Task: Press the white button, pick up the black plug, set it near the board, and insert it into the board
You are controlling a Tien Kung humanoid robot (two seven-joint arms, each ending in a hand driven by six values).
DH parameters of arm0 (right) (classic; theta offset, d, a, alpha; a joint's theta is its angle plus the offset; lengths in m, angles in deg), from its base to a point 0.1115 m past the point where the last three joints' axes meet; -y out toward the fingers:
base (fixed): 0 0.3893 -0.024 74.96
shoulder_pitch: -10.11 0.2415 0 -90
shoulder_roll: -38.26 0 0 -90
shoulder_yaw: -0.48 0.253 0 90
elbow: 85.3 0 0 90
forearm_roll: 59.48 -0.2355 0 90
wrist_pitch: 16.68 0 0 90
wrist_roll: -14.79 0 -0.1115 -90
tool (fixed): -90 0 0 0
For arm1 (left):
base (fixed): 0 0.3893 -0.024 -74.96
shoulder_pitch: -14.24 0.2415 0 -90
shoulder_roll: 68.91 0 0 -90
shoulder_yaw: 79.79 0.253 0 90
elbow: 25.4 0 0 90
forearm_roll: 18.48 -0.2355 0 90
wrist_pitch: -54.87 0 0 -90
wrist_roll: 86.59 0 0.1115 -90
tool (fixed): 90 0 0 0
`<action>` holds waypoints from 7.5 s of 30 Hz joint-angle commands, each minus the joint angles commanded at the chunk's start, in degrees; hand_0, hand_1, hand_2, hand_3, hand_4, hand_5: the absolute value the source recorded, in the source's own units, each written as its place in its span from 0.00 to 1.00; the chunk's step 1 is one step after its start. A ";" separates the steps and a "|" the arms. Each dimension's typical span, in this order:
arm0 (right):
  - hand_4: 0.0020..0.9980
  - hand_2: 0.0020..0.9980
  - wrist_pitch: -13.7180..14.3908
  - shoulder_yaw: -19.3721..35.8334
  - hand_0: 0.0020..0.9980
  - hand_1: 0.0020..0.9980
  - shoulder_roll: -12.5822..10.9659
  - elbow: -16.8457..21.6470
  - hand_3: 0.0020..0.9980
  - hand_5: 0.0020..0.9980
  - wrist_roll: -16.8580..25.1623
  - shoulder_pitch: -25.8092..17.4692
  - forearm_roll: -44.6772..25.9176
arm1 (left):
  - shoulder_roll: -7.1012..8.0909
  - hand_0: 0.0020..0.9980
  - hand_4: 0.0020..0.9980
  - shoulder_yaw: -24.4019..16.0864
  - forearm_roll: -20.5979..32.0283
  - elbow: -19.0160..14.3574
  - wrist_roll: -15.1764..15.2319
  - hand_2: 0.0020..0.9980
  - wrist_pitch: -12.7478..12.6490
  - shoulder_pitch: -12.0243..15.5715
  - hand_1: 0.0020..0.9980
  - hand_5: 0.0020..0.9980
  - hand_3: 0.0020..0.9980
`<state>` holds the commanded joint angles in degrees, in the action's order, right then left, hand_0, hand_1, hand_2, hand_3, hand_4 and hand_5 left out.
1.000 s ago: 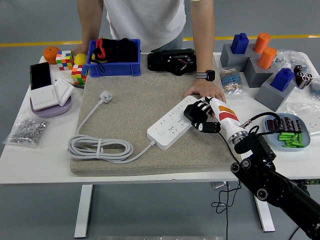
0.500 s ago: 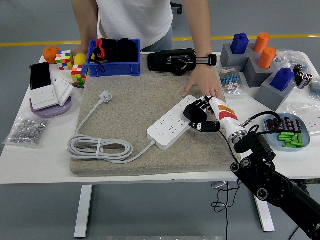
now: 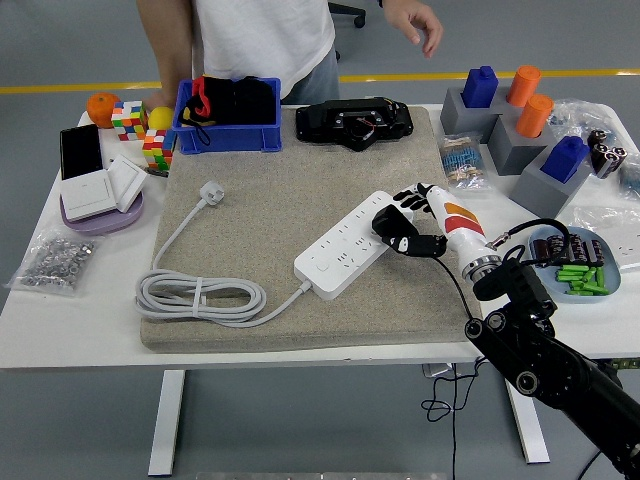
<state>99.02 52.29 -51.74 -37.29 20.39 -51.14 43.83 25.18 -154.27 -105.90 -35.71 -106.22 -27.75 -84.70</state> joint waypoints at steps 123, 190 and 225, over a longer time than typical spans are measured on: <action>1.00 0.65 -0.04 -6.35 0.69 0.69 0.00 -1.69 0.77 0.20 -1.06 2.33 -5.62 | -0.09 0.68 0.56 -0.95 -1.28 0.00 -0.02 0.66 0.02 0.33 0.68 0.19 0.69; 1.00 0.69 -2.24 -2.47 0.83 0.76 -3.97 16.69 0.72 0.28 5.96 -11.77 -6.48 | -0.44 0.69 0.56 0.32 0.34 0.00 0.21 0.66 -0.09 -0.13 0.68 0.18 0.68; 1.00 0.70 -2.73 -1.79 0.82 0.76 -2.91 11.45 0.72 0.26 5.79 -8.79 -3.24 | -0.58 0.69 0.57 0.16 0.92 0.00 0.28 0.66 -0.21 -0.18 0.68 0.19 0.69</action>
<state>96.29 50.50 -54.65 -25.84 26.17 -59.93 40.58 24.60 -154.12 -104.99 -35.71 -105.94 -27.96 -84.88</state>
